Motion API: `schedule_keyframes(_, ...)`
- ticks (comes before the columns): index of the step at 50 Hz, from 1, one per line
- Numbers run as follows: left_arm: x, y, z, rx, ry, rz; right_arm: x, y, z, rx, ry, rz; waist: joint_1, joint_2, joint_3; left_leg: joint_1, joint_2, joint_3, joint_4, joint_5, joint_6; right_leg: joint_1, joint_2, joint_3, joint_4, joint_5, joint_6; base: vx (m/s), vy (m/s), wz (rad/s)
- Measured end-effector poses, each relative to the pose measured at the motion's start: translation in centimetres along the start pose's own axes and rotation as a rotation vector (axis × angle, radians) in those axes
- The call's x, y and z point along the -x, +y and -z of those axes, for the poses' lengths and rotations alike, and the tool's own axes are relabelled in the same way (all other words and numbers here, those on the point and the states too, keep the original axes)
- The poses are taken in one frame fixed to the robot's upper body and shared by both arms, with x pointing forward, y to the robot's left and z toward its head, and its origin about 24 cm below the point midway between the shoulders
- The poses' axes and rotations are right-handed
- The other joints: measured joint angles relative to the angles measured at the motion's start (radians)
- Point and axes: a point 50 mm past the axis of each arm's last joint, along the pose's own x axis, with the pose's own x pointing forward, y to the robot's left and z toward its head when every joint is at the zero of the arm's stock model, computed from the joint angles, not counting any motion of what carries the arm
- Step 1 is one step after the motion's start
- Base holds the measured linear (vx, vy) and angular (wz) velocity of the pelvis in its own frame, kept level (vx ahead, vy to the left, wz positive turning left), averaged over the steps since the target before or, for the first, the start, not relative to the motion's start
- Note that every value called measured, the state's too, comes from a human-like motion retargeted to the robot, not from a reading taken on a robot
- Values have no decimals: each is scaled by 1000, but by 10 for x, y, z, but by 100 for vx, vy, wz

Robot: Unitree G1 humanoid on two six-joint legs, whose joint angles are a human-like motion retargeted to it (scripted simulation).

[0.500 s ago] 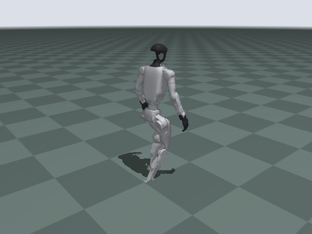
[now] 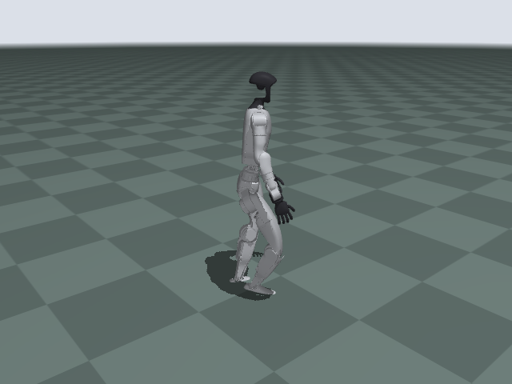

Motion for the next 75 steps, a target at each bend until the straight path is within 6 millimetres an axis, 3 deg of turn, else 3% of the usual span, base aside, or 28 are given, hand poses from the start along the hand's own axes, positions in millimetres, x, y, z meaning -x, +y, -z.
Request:
schedule_keyframes(3, 2, 10, -1, 40, -17, -51, 2, -4, 12, -25, 41, 30, 29, -9, -28, 1, 10, 63, 90, -67, 14, 35, 5, -64, -76, 11, -7, 35, 12, -173)
schedule_keyframes(7, 4, 12, 3, 87, -34, -88, 4, -6, 22, -22, 84, 59, 77, 17, -12, -100, 126, 58, 518, -157, 9, 98, 85, -6, -70, -23, -34, 28, 13, -183)
schedule_keyframes(10, 4, 0, 7, 101, -36, -67, 3, -8, 19, -7, 88, 66, 137, 98, 10, -226, 235, -67, 789, -265, 15, 137, 229, 64, -79, -24, -50, 21, 16, -247)
schedule_keyframes(12, 4, -17, 13, 108, -23, -21, 4, -12, 17, -10, 83, 73, 179, 169, 5, -283, 253, -201, 797, -313, 12, 171, 347, 137, -155, 25, -50, 20, 18, -283)
schedule_keyframes(18, 9, -57, 39, 94, 49, 98, 3, -9, 12, -41, 51, 57, 171, 205, -30, -293, -33, -724, 542, -254, -24, 162, 487, 494, -185, 91, -13, 13, 18, -285)
schedule_keyframes(20, 10, -64, 47, 79, 75, 118, 2, -11, 8, -30, 33, 69, 154, 220, -37, -254, -88, -840, 500, -234, -30, 161, 542, 623, -180, 107, 5, 3, 18, -300)
schedule_keyframes(26, 14, -65, 61, -9, 131, 98, 3, -19, -7, 2, -45, 127, 27, 261, -29, -228, -75, -712, 511, -289, 26, 146, 652, 855, -79, 83, 105, 0, 13, -237)
schedule_keyframes(28, 13, -58, 60, -37, 136, 64, 4, -21, -10, 8, -68, 146, -4, 271, -24, -229, -43, -627, 507, -304, 36, 107, 645, 835, -50, 48, 130, 1, 4, -231)
schedule_keyframes(30, 9, -48, 51, -60, 122, 20, 4, -26, -15, 5, -88, 171, -14, 278, -14, -188, 3, -539, 414, -288, 40, 46, 579, 742, -39, 28, 129, 5, 0, -248)
schedule_keyframes(40, 1, -34, 22, -149, 36, -1, 20, -58, 36, -75, 80, 304, -41, 347, -18, -120, 171, -195, 329, -331, 35, -119, 66, 211, -108, 45, 70, 10, -11, -192)
schedule_keyframes(42, -1, -35, 12, -174, 15, 17, 24, -67, 42, -96, 112, 330, -19, 372, -28, -74, 209, -138, 253, -313, 34, -85, 31, 105, -233, 93, 67, 17, -24, -169)
schedule_keyframes(47, -1, -40, 15, -197, 37, 53, 30, -69, 61, -129, 184, 348, -20, 344, -52, -45, 247, -11, 331, -346, 28, -105, -81, -48, -201, 110, 67, 20, -33, -142)
schedule_keyframes(51, 1, -47, 27, -158, 89, 92, 30, -62, 69, -153, 213, 324, -16, 326, -67, -18, 300, 12, 457, -310, 22, -77, -44, -83, -154, 123, 30, 31, -39, -151)
schedule_keyframes(55, 1, -56, 29, -97, 110, 139, 26, -54, 65, -151, 208, 277, 16, 381, -35, -58, 513, -13, 810, -163, 5, 43, 166, -90, -235, 138, -38, 35, -39, -181)
schedule_keyframes(59, -4, -72, 5, -100, 30, 188, 22, -54, 52, -117, 180, 248, 74, 423, 2, -201, 601, -148, 1135, -110, 45, 132, 355, -31, -297, 134, -89, 38, -29, -180)
schedule_keyframes(63, -9, -90, -42, -118, -130, 209, 16, -55, 32, -82, 133, 227, 138, 424, 36, -360, 500, -253, 1206, -216, 77, 229, 459, 66, -377, 134, -91, 45, -17, -153)
schedule_keyframes(67, -7, -97, -86, -114, -297, 200, 8, -44, 10, -49, 59, 176, 165, 387, 69, -461, 328, -294, 997, -264, 74, 323, 473, 170, -395, 91, -74, 51, -11, -115)
schedule_keyframes(72, -1, -93, -121, -109, -437, 167, 1, -21, -13, 15, -35, 97, 140, 328, 82, -506, 124, -338, 521, -121, 6, 400, 431, 259, -365, 15, -67, 49, -8, -77)
schedule_keyframes(75, 0, -88, -126, -112, -464, 147, 0, -10, -16, 62, -52, 58, 119, 311, 76, -532, 48, -375, 337, -44, -26, 412, 424, 289, -282, -41, -64, 45, -4, -61)
